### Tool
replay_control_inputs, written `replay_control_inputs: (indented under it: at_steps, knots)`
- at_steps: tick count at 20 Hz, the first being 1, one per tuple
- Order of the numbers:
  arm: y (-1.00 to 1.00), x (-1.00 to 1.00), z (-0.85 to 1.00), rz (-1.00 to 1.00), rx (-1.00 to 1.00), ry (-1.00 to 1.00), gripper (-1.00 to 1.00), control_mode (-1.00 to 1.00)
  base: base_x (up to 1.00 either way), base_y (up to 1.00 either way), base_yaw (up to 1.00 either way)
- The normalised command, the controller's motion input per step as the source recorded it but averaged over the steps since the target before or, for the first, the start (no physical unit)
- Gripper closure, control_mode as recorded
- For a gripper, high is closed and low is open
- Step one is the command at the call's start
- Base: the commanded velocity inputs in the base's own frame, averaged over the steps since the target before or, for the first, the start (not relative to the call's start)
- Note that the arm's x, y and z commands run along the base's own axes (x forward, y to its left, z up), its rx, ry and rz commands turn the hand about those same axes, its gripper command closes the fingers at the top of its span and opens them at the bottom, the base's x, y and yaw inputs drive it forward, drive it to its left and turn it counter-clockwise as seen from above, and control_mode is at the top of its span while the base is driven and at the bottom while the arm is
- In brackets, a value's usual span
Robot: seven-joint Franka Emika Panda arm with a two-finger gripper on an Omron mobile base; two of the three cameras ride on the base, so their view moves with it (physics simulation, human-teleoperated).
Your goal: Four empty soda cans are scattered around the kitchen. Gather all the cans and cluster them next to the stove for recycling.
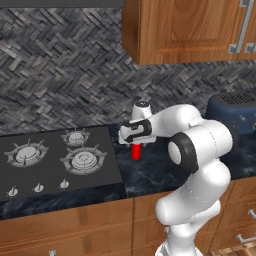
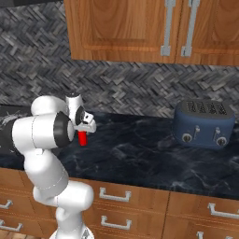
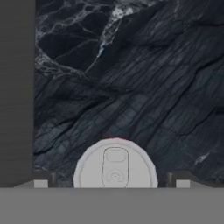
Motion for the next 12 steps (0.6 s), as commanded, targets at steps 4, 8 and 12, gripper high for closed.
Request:
replay_control_inputs:
  at_steps: [4, 8, 12]
  knots:
    - [-0.04, -0.08, 0.13, 0.00, 0.00, -0.16, -1.00, -1.00, 0.00, 0.00, 0.00]
    - [-0.09, -0.16, 0.19, 0.00, 0.00, -0.11, -1.00, -1.00, 0.00, 0.00, 0.00]
    - [-0.12, -0.27, 0.14, 0.00, 0.00, -0.09, -1.00, -1.00, 0.00, 0.00, 0.00]
